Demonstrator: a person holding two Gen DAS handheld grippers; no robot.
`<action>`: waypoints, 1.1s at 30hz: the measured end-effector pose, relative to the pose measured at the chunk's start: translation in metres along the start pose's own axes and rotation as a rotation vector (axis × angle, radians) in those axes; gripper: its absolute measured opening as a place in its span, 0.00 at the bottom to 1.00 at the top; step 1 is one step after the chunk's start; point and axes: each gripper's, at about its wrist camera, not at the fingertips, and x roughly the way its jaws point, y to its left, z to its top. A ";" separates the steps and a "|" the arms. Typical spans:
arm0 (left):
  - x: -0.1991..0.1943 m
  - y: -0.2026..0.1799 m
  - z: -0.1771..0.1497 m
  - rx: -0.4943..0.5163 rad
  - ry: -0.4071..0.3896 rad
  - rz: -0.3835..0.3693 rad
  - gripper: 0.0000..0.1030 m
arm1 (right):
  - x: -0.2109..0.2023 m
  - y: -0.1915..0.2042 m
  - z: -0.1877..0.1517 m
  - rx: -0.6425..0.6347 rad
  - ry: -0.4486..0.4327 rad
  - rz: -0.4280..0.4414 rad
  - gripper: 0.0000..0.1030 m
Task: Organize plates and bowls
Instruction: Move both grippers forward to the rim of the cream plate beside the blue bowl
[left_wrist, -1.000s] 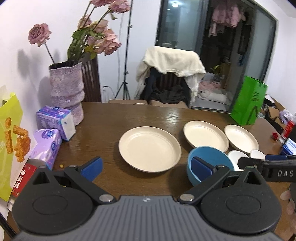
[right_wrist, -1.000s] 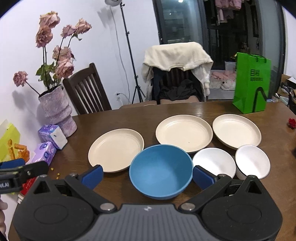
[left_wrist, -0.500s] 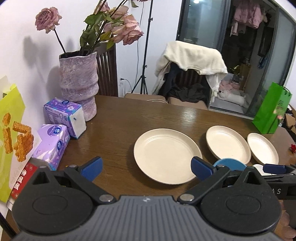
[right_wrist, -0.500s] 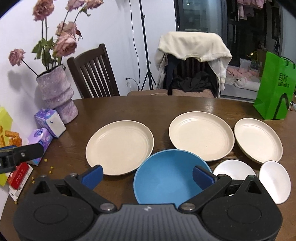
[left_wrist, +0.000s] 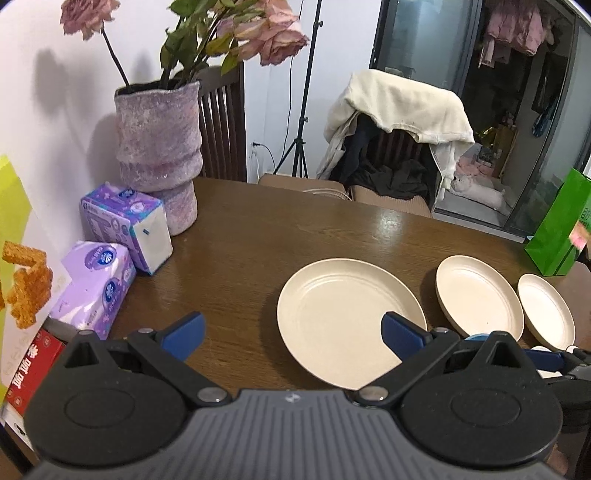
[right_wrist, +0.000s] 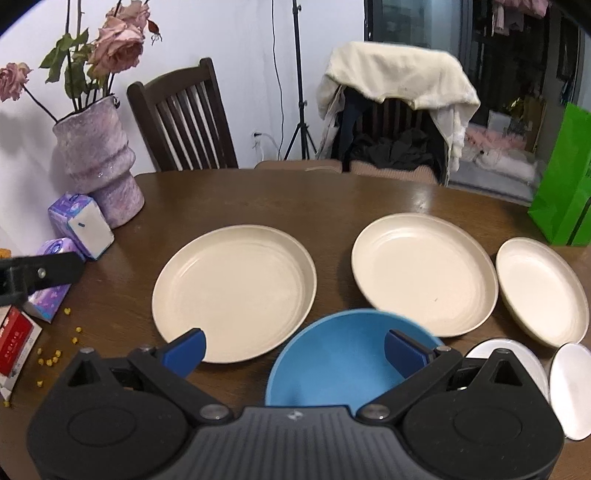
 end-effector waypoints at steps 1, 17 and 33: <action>0.002 0.001 0.000 0.001 0.004 0.002 1.00 | 0.002 -0.001 0.000 0.009 0.013 0.008 1.00; 0.042 0.011 0.021 0.035 0.070 0.076 1.00 | 0.026 -0.028 0.051 0.158 0.075 0.036 0.99; 0.118 0.032 0.045 -0.042 0.196 0.142 1.00 | 0.111 -0.016 0.084 0.152 0.209 0.055 0.71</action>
